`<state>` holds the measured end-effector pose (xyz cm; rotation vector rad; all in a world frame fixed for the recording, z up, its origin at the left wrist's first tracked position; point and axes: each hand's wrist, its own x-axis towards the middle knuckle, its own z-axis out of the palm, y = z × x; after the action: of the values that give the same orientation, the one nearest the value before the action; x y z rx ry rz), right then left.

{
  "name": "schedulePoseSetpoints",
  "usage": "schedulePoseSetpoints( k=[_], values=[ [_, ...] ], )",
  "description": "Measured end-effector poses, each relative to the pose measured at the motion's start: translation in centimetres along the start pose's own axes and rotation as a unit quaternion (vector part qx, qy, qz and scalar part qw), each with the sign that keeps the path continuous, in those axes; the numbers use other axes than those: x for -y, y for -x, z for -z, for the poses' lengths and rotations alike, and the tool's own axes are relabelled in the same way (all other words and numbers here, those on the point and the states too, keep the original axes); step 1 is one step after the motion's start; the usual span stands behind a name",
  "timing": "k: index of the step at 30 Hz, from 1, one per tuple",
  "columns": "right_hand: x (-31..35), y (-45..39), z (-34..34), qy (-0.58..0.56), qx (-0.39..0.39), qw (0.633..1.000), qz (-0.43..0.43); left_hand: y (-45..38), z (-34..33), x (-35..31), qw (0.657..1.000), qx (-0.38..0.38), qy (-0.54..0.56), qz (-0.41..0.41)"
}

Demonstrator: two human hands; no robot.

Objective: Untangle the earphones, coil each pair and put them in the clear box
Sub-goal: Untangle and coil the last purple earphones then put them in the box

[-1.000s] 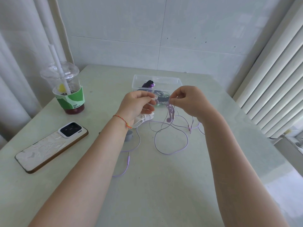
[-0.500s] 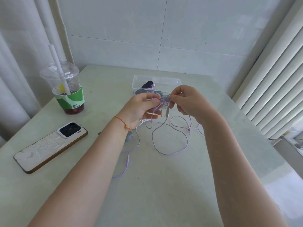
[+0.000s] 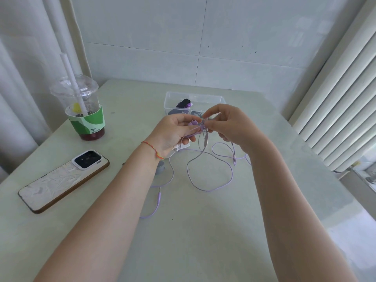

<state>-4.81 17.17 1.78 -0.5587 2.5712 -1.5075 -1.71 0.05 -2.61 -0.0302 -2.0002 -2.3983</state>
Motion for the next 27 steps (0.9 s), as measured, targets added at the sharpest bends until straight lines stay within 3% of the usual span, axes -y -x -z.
schedulePoseSetpoints(
  k=[6,15,23,27],
  values=[
    [-0.04,-0.15,-0.16,0.036,-0.033,0.999,0.008,0.26,0.28,-0.25,1.0,0.012,-0.004,-0.003],
    [-0.03,-0.08,-0.25,0.121,-0.043,0.992,0.014,-0.36,0.49,-0.15,0.995,-0.099,0.007,-0.003],
    [-0.14,-0.21,-0.39,0.179,-0.066,0.981,0.021,-0.41,0.58,0.03,0.996,-0.085,0.032,-0.004],
    [-0.19,-0.26,-0.36,0.191,-0.074,0.978,0.024,-0.39,0.38,-0.04,0.994,-0.101,-0.046,0.013]
  ],
)
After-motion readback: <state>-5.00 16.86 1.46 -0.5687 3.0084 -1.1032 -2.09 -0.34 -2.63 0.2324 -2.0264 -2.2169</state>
